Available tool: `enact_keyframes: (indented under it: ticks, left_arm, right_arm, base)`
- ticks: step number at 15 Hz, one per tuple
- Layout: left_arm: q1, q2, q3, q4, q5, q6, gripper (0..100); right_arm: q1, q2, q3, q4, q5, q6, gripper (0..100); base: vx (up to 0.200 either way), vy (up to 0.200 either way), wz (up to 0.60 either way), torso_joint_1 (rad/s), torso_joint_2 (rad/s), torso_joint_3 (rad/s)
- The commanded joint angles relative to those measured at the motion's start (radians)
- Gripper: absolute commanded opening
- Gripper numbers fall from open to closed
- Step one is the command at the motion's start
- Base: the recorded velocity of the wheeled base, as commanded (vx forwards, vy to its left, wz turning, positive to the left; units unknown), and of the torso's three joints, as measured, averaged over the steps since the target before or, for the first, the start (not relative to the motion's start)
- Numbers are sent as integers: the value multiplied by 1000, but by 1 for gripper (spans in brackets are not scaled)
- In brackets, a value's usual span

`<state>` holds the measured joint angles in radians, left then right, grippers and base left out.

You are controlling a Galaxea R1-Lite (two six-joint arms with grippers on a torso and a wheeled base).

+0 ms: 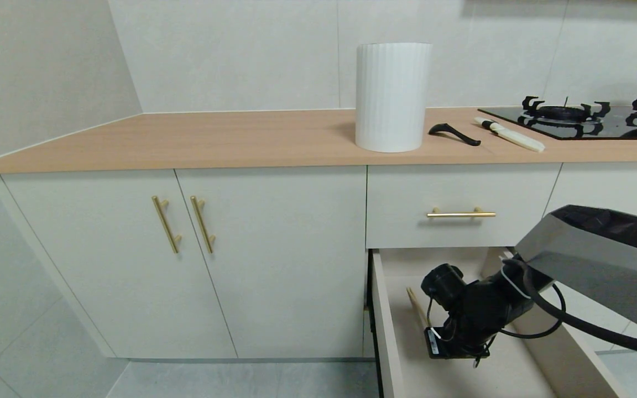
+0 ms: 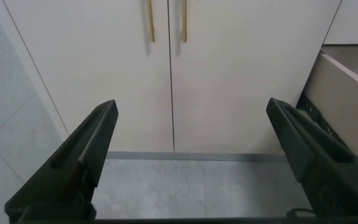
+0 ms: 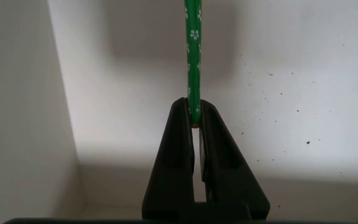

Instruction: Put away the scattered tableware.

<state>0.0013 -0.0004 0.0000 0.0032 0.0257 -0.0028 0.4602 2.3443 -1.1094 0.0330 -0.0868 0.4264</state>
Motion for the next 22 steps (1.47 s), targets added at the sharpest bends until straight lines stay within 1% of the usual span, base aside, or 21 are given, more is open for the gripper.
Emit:
enact_keyframes:
  ticks: [1,4,5,12,14,16,17,18,20,22]
  left_arm:
    - [0,0,0,0,0,0,100]
    - [0,0,0,0,0,0,100]
    - [0,0,0,0,0,0,100]
    - [0,0,0,0,0,0,100]
    - [0,0,0,0,0,0,100]
    - [0,0,0,0,0,0,100]
    - [0,0,0,0,0,0,100]
    - [0,0,0,0,0,0,100]
    - [0,0,0,0,0,0,100]
    - [0,0,0,0,0,0,100]
  right_arm:
    - [2,4,0,1,-1,0,0]
    - [3,4,0,1,-2,0,0]
    - [3,4,0,1,-2,0,100]
    - [3,3,0,1,-2,0,100]
    - [2,-29,9,2,-2,9,100]
    - [-12,-164,52,4,24,0,100]
    - [-23,-233,83,4,55,-9,100]
    - [-29,-318,108,12,64,-43,100]
    - [-40,-462,144,12,62,-89,100]
    - [-45,-569,163,12,62,-98,100]
  base:
    - [0,0,0,0,0,0]
    - [0,0,0,0,0,0]
    - [0,0,0,0,0,0]
    - [0,0,0,0,0,0]
    - [0,0,0,0,0,0]
    - [0,0,0,0,0,0]
    - [0,0,0,0,0,0]
    - [0,0,0,0,0,0]
    - [0,0,0,0,0,0]
    - [0,0,0,0,0,0]
